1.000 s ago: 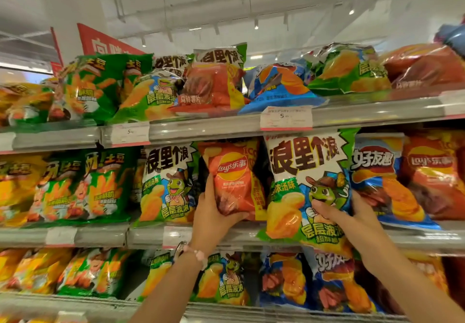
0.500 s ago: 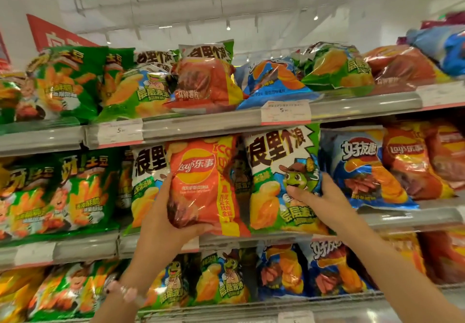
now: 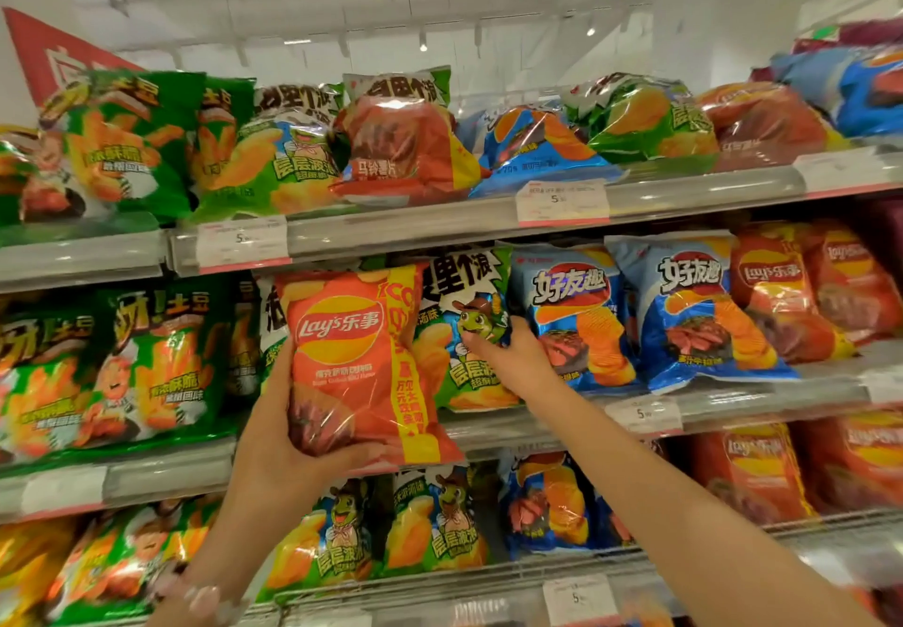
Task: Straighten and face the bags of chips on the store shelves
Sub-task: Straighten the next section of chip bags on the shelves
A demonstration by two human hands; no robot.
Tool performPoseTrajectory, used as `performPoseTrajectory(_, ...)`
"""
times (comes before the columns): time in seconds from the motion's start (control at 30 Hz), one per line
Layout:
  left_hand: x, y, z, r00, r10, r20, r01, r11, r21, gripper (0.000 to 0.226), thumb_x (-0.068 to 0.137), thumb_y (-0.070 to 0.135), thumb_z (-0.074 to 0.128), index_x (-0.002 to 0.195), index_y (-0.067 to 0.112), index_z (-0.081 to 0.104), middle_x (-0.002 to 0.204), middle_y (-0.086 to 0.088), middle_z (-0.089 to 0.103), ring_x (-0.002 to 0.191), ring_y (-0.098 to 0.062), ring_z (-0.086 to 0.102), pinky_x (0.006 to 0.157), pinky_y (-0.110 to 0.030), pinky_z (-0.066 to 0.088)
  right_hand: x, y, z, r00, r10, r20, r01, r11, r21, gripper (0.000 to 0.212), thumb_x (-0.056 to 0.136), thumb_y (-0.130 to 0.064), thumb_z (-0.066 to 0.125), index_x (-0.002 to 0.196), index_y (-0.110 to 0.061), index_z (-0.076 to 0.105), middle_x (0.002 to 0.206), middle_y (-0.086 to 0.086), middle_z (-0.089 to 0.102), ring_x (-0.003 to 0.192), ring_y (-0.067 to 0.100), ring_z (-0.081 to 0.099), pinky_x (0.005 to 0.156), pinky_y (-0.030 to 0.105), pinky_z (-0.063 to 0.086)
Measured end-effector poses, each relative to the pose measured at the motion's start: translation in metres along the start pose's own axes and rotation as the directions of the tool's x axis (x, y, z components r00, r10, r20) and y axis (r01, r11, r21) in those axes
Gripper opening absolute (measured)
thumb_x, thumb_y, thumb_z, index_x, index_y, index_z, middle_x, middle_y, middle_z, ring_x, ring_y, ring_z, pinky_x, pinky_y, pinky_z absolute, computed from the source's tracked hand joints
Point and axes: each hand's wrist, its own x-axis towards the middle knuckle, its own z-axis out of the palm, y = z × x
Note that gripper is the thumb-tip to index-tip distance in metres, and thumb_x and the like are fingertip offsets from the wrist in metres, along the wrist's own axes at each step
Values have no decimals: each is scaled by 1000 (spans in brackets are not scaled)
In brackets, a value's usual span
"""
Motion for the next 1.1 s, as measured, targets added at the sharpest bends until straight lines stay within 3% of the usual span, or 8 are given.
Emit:
performPoseTrajectory(0.27, -1, -5, 2, 999, 21, 29, -22, 1000, 17, 119, 44, 31, 87, 135, 61, 16, 128, 18, 47, 116, -10, 51, 92, -33, 47, 8, 6, 8, 998, 23, 52, -21, 999, -32, 58, 87, -32, 67, 134, -6, 45, 125, 8, 59, 118, 22, 54, 85, 22, 40)
performPoseTrajectory(0.4, -2, 2, 9, 997, 52, 54, -50, 998, -33, 123, 42, 29, 86, 141, 54, 18, 123, 28, 47, 109, 4, 52, 76, -15, 45, -3, 6, 9, 987, -108, -118, 94, 989, -116, 80, 82, -34, 72, 143, -3, 30, 132, 12, 53, 122, 24, 51, 87, 20, 39)
performPoseTrajectory(0.5, -2, 5, 22, 993, 47, 109, -41, 998, -55, 126, 38, 34, 87, 142, 53, 19, 121, 32, 44, 109, 10, 50, 85, -23, 50, -6, 3, 8, 992, -111, -67, 99, 983, -155, 70, 90, -40, 60, 143, -7, 30, 137, 13, 49, 125, 24, 48, 93, 26, 39)
performPoseTrajectory(0.6, -5, 7, 39, 987, 54, 152, -47, 998, -51, 126, 36, 47, 87, 138, 61, 14, 133, 26, 42, 121, -1, 48, 98, -39, 49, -12, -8, -7, 999, -46, -2, 46, 997, -66, 62, 98, -48, 37, 147, -12, 28, 147, 9, 40, 135, 23, 38, 107, 34, 31)
performPoseTrajectory(0.7, -6, 10, 57, 985, 103, 139, -92, 993, -80, 119, 39, 44, 87, 128, 69, 12, 129, 38, 36, 122, 4, 43, 100, -34, 44, -30, -21, -26, 999, -32, 4, 31, 986, 163, 56, 98, -49, 31, 146, -20, 32, 143, -6, 39, 134, 12, 34, 112, 34, 26)
performPoseTrajectory(0.87, -4, 18, 98, 965, 174, 197, -157, 982, -101, 123, 43, 50, 86, 142, 59, 14, 140, 21, 37, 129, -4, 41, 103, -43, 45, -67, -35, -67, 998, 35, 43, -44, 974, 222, 60, 88, -49, 57, 139, -27, 36, 128, -8, 54, 98, 2, 56, 76, 23, 48)
performPoseTrajectory(1.0, -10, 29, 140, 945, 224, 236, -214, 974, -67, 126, 46, 51, 86, 143, 60, 7, 140, 22, 33, 126, 0, 39, 103, -36, 42, -102, -34, -105, 999, 3, -38, 3, 986, 167, 83, 68, -48, 72, 136, -35, 28, 116, -24, 47, 99, -5, 51, 81, 15, 49)
performPoseTrajectory(1.1, -13, 42, 172, 934, 265, 238, -266, 964, -30, 124, 51, 43, 87, 134, 66, -2, 129, 20, 31, 116, 1, 37, 96, -29, 41, -106, -31, -131, 994, 18, -111, -10, 998, 64, 95, 48, -57, 75, 129, -45, 27, 119, -23, 45, 113, 5, 48, 100, 34, 46)
